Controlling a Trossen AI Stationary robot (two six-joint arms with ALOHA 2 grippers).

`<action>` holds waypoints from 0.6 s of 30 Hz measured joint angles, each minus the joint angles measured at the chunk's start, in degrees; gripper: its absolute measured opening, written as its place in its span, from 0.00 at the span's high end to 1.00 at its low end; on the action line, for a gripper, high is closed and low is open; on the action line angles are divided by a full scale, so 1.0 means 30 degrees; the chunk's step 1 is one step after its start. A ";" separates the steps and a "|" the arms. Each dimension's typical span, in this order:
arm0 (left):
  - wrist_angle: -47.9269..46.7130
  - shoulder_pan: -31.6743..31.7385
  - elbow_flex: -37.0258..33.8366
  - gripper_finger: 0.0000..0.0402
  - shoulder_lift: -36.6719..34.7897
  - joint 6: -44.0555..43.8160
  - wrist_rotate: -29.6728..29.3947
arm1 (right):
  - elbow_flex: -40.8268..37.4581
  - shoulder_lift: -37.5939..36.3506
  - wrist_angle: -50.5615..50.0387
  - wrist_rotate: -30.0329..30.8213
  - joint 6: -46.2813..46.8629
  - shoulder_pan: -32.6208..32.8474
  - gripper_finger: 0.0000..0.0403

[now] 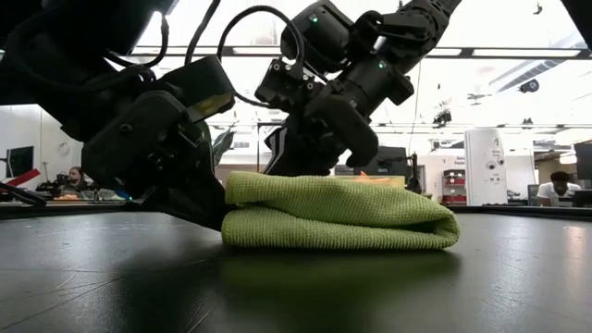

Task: Fold microfiber towels
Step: Fold the green towel on the table

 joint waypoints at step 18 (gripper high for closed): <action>-0.4023 -0.0011 0.0021 0.69 -0.2092 -0.2740 0.2750 | 0.0438 -0.0810 -0.0713 -0.0012 0.0926 -0.0044 0.62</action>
